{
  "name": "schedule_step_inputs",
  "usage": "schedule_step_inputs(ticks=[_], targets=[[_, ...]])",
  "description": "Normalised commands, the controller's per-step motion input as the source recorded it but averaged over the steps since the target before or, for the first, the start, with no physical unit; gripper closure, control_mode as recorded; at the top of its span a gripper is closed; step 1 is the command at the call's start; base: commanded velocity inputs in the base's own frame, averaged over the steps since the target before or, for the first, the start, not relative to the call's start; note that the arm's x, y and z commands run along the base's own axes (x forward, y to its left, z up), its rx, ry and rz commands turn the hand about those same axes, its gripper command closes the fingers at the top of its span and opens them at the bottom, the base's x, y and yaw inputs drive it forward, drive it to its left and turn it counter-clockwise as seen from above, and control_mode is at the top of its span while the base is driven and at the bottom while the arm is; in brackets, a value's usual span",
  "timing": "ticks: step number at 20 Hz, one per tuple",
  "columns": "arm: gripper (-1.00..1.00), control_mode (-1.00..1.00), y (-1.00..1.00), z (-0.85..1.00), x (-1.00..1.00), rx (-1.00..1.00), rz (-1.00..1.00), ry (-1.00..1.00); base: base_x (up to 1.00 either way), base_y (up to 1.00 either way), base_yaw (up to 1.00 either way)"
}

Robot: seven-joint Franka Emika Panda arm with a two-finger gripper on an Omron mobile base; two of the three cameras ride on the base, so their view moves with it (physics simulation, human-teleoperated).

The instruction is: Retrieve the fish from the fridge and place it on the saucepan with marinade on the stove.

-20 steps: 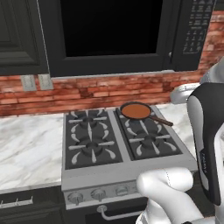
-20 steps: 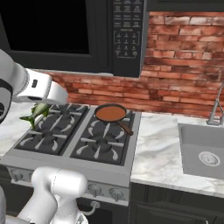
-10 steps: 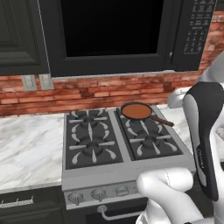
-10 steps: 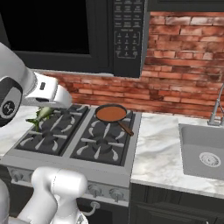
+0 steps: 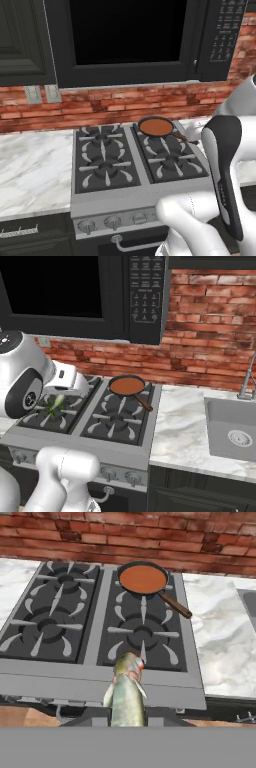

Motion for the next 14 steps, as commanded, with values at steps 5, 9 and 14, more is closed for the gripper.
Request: schedule_step_inputs(ticks=[5,9,14], targets=[[1.00,-1.00,0.00,-0.36,0.34,0.00,0.00,0.00,0.00,0.00,0.00],[1.00,-1.00,0.00,-0.12,0.47,0.00,0.00,0.00,0.00,0.00,0.00],[1.00,-1.00,-0.04,-0.09,0.52,0.00,0.00,0.01,0.00,0.00,0.00]])
